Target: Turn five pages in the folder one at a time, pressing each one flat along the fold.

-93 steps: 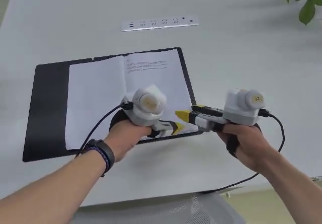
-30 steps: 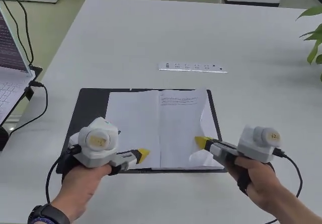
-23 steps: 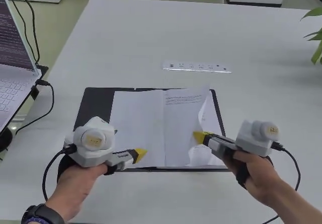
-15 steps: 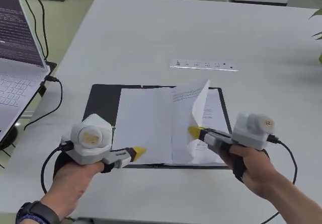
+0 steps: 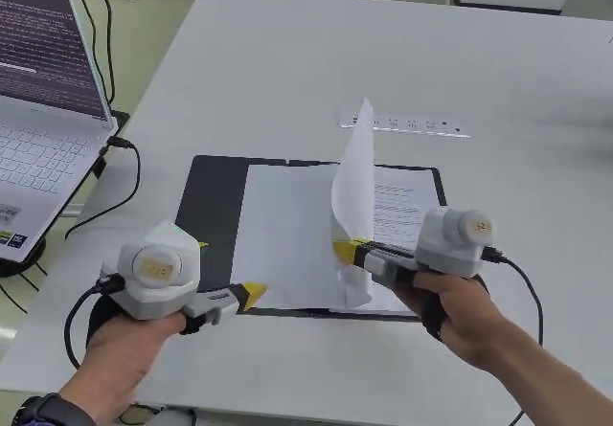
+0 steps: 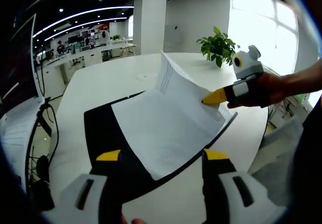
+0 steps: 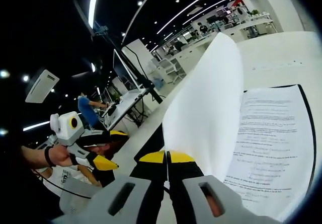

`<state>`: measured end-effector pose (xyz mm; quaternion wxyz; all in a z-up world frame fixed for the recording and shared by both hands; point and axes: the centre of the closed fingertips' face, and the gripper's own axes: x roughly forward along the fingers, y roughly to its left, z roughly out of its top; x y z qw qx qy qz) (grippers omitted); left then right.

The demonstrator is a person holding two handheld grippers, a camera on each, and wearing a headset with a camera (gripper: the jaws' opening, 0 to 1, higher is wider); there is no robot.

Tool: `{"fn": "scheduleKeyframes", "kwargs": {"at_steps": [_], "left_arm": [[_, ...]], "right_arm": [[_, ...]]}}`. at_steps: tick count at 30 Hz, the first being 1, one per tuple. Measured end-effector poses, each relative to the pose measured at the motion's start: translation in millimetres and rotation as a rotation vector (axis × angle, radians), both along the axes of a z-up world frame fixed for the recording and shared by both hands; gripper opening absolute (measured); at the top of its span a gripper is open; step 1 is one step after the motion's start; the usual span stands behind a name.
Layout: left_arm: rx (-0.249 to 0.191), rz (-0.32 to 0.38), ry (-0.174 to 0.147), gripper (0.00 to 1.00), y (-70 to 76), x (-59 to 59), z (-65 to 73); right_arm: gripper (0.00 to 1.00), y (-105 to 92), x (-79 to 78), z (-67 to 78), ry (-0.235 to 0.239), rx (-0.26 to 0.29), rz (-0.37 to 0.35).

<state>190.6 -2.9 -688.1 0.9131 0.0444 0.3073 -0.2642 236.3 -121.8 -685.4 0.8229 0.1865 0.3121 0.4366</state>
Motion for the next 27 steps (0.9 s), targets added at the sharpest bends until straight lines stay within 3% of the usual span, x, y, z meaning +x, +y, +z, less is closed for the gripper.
{"fn": "scheduleKeyframes", "kwargs": {"at_steps": [20, 27], "left_arm": [[-0.041, 0.070, 0.022, 0.62, 18.0, -15.9, -6.6], [-0.061, 0.094, 0.022, 0.62, 21.3, -15.1, -5.7]], "right_arm": [[0.00, 61.9, -9.0, -29.1, 0.080, -0.003, 0.113], [0.00, 81.3, -11.6, -43.5, 0.117, -0.011, 0.146]]}}
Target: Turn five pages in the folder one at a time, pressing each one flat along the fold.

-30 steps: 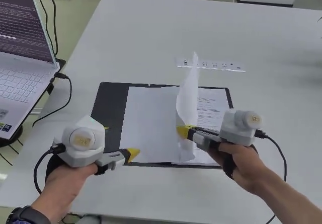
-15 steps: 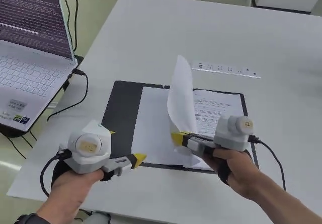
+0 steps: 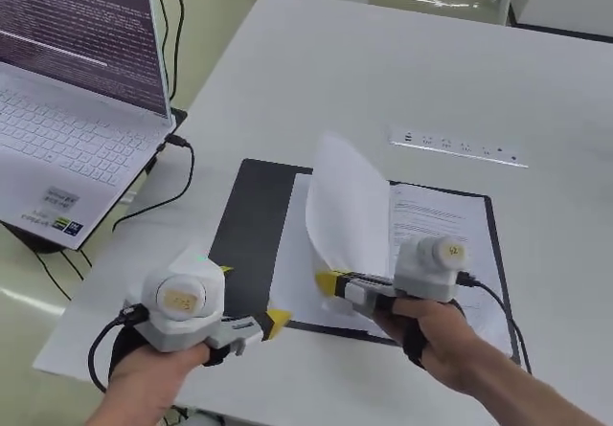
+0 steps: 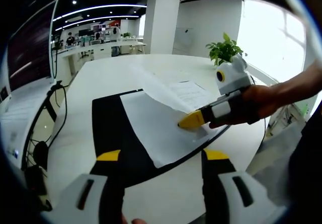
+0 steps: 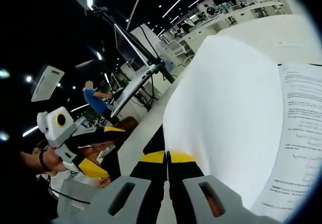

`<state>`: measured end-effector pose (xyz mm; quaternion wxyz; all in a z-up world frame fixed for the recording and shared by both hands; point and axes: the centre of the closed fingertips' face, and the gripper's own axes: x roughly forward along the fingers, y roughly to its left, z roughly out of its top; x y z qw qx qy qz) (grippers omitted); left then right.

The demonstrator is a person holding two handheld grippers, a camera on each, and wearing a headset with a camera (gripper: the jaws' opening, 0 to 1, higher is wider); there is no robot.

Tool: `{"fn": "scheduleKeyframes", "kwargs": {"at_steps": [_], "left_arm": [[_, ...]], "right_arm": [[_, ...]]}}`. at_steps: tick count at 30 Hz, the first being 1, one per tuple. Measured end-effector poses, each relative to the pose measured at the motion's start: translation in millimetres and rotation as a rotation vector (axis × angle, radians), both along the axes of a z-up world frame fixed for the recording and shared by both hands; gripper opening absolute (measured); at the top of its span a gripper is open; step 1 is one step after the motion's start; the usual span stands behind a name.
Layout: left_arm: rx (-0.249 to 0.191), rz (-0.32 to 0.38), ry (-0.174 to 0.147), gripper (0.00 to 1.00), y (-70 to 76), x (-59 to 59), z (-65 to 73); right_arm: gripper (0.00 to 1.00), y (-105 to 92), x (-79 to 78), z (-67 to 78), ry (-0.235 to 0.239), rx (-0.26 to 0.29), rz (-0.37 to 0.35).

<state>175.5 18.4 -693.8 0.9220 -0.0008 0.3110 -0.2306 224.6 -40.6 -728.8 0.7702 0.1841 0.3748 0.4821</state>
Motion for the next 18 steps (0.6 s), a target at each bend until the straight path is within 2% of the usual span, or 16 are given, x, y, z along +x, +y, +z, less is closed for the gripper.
{"fn": "scheduleKeyframes", "kwargs": {"at_steps": [8, 10, 18], "left_arm": [[-0.006, 0.001, 0.007, 0.62, 3.1, 1.5, -3.8], [-0.004, 0.000, 0.008, 0.62, 4.2, 1.0, -4.1], [-0.002, 0.005, 0.019, 0.61, 8.6, 0.9, -7.4]], "right_arm": [[0.00, 11.5, -6.3, -29.4, 0.033, -0.048, 0.020], [0.00, 12.4, -8.0, -37.7, 0.055, -0.051, 0.013], [0.00, 26.2, -10.7, -51.1, 0.100, -0.051, 0.000]]}}
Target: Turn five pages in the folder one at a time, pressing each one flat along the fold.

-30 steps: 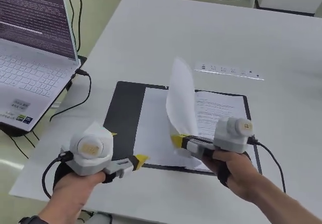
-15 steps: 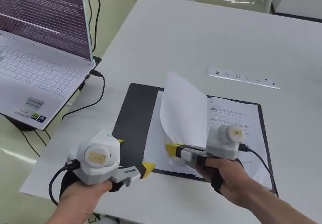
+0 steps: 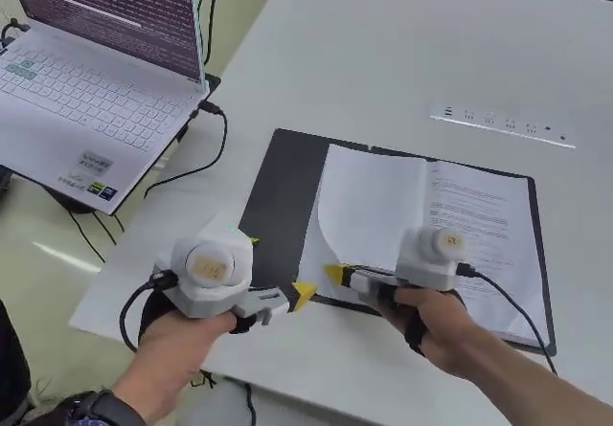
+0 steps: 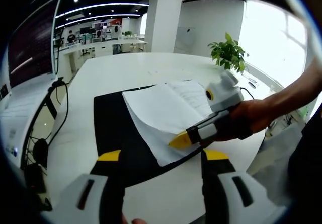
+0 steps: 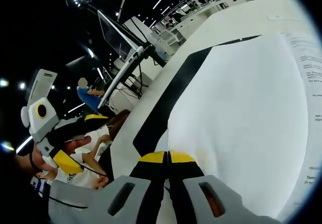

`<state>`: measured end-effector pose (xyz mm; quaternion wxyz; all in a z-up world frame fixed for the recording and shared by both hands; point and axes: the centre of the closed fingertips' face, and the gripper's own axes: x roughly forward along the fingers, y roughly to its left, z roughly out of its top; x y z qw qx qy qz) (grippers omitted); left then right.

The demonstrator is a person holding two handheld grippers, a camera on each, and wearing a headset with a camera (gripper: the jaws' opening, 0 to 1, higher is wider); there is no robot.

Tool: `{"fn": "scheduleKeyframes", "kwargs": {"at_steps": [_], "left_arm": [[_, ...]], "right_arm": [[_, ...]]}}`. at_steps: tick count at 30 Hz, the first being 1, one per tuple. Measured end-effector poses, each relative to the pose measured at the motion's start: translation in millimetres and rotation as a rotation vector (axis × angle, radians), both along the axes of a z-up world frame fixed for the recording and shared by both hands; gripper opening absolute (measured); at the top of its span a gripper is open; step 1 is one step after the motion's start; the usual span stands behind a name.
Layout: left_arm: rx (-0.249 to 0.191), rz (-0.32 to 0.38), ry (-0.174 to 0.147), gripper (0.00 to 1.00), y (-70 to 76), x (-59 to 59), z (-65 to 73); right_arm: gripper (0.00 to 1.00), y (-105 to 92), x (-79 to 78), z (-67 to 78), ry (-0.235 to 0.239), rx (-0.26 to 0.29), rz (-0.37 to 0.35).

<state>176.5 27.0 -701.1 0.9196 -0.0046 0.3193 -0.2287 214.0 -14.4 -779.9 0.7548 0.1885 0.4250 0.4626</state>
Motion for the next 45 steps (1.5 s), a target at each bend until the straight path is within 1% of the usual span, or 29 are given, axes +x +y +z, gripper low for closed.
{"fn": "scheduleKeyframes", "kwargs": {"at_steps": [4, 5, 7, 9, 11, 13, 15, 16, 18, 20, 22, 24, 25, 26, 27, 29, 31, 35, 36, 38, 39, 41, 45], "left_arm": [[0.001, 0.002, 0.004, 0.61, 1.2, 0.6, -1.1], [0.001, 0.003, 0.005, 0.61, 1.5, 0.6, -1.4], [0.001, 0.005, 0.008, 0.61, 2.4, 0.6, -2.5], [0.002, 0.004, 0.010, 0.61, 3.0, 0.5, -3.7], [0.003, 0.004, 0.014, 0.61, 3.5, 0.3, -5.3], [0.003, 0.003, 0.018, 0.61, 3.7, 0.0, -6.7], [0.004, 0.001, 0.021, 0.61, 3.8, 0.4, -7.9], [0.004, 0.000, 0.021, 0.61, 3.5, 0.5, -7.6], [0.006, -0.002, 0.021, 0.61, 2.8, 1.2, -7.2], [0.006, -0.003, 0.021, 0.61, 2.2, 2.0, -7.1], [0.007, -0.003, 0.023, 0.61, 1.6, 2.0, -7.1], [0.002, -0.004, 0.025, 0.61, 0.4, 1.8, -6.8], [0.001, -0.005, 0.025, 0.61, -0.3, 1.8, -6.7], [0.002, -0.008, 0.026, 0.61, -1.2, 1.6, -7.0], [0.004, -0.011, 0.026, 0.61, -2.0, 1.4, -7.4], [0.006, -0.019, 0.027, 0.61, -4.0, 1.2, -8.1], [0.005, -0.022, 0.027, 0.61, -6.4, 1.5, -8.0], [-0.003, -0.023, 0.027, 0.60, -9.4, 3.4, -8.1], [-0.001, -0.025, 0.027, 0.60, -10.5, 3.3, -8.6], [0.004, -0.029, 0.026, 0.59, -11.6, 3.2, -9.2], [0.004, -0.031, 0.027, 0.59, -12.3, 3.4, -9.7], [-0.001, -0.030, 0.028, 0.58, -13.7, 4.2, -10.9], [-0.014, -0.031, 0.029, 0.56, -18.6, 8.5, -11.0]], "right_arm": [[0.00, 5.9, 3.1, -4.7, 0.015, -0.003, -0.012], [0.00, 6.2, 3.9, -7.1, 0.023, -0.009, -0.017], [0.00, 6.0, 3.9, -11.1, 0.025, -0.018, -0.020], [0.00, 5.1, 4.3, -13.6, 0.037, -0.015, -0.031], [0.00, 4.8, 4.5, -12.2, 0.045, -0.004, -0.040], [0.00, 5.6, 3.9, -10.4, 0.039, -0.003, -0.041], [0.05, 8.8, 1.7, -7.7, 0.055, 0.016, -0.032], [0.07, 10.0, 0.9, -6.2, 0.053, 0.025, -0.027], [0.09, 11.1, -0.3, -4.8, 0.034, 0.018, -0.019], [0.13, 12.1, -1.1, -3.1, 0.036, 0.029, -0.015], [0.17, 12.9, -2.3, -0.9, 0.056, 0.046, -0.020], [0.24, 14.1, -5.7, 4.9, 0.079, 0.081, -0.017], [0.28, 14.6, -8.1, 8.4, 0.071, 0.097, -0.011], [0.32, 14.7, -10.3, 10.0, 0.061, 0.101, 0.000], [0.33, 13.6, -13.6, 11.5, 0.059, 0.102, 0.009], [0.36, 11.3, -15.5, 12.0, 0.053, 0.101, 0.022], [0.36, 6.2, -15.1, 12.8, 0.037, 0.093, 0.020], [0.41, -4.2, -17.2, 21.2, 0.019, 0.093, 0.015], [0.42, -8.2, -19.4, 24.7, -0.005, 0.087, 0.032], [0.43, -14.3, -21.9, 28.0, -0.014, 0.088, 0.039], [0.43, -19.8, -23.9, 31.2, -0.027, 0.086, 0.043], [0.44, -31.4, -23.0, 34.9, -0.057, 0.071, 0.034], [0.44, -55.1, -18.2, 40.2, -0.087, 0.051, 0.002]]}}
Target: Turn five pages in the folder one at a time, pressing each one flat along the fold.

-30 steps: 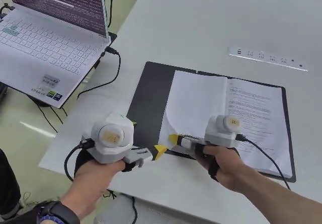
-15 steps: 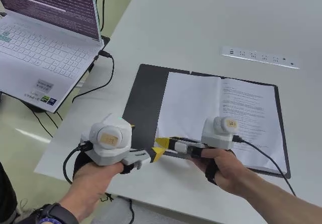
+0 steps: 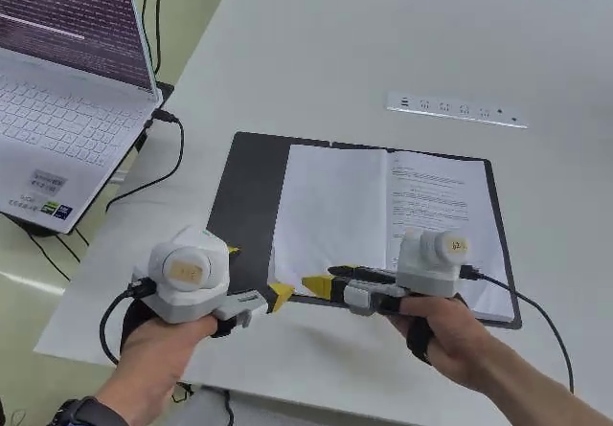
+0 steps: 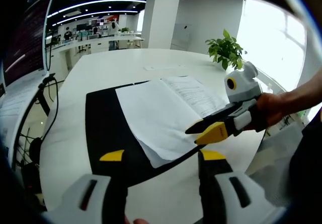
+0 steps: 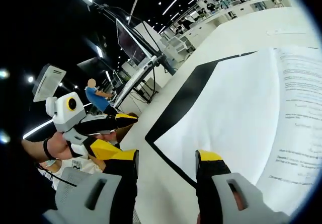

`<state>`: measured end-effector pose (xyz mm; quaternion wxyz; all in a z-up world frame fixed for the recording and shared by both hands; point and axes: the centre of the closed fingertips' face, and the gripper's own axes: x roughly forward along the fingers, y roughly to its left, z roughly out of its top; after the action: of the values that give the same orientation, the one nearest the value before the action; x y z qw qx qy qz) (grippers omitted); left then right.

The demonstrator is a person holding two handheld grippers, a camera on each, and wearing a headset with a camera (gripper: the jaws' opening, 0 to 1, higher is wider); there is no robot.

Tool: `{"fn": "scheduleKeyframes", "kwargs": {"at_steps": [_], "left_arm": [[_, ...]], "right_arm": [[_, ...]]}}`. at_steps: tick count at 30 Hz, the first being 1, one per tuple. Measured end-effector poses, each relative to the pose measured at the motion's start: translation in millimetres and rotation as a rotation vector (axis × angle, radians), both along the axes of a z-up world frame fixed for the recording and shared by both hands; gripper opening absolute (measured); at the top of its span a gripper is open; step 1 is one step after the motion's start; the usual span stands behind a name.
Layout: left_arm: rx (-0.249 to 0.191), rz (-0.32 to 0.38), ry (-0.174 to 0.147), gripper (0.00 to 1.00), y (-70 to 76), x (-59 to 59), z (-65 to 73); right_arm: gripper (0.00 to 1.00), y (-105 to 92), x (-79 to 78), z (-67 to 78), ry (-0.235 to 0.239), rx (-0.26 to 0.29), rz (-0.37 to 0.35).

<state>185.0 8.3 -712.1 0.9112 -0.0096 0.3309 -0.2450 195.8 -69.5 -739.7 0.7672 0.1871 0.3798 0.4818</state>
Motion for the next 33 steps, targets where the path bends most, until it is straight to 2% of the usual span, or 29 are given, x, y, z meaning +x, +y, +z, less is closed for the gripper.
{"fn": "scheduleKeyframes", "kwargs": {"at_steps": [5, 9, 15, 21, 24, 26, 33], "left_arm": [[0.006, -0.013, -0.005, 0.53, -6.0, 7.3, -1.9], [0.006, -0.029, -0.007, 0.48, -11.7, 12.7, -3.7], [0.005, -0.044, 0.000, 0.42, -16.2, 20.6, -12.3], [0.018, -0.065, 0.004, 0.34, -20.6, 27.5, -20.7], [0.000, -0.074, 0.007, 0.29, -25.6, 29.9, -23.3], [-0.015, -0.076, 0.017, 0.22, -28.0, 32.7, -30.6], [0.009, -0.080, 0.059, 0.12, -29.3, 31.6, -53.6]], "right_arm": [[0.43, -29.5, 2.1, 10.2, -0.042, -0.014, -0.049], [0.42, -52.0, -4.4, 14.9, -0.073, -0.035, -0.071], [0.41, -80.1, -19.4, 11.4, -0.071, -0.060, -0.104], [0.41, -95.0, -24.8, 8.7, -0.060, -0.067, -0.135], [0.41, -99.0, -25.0, 9.3, -0.057, -0.064, -0.148], [0.41, -100.5, -24.6, 9.3, -0.056, -0.066, -0.158], [0.41, -104.4, -23.1, 9.0, -0.048, -0.065, -0.184]]}}
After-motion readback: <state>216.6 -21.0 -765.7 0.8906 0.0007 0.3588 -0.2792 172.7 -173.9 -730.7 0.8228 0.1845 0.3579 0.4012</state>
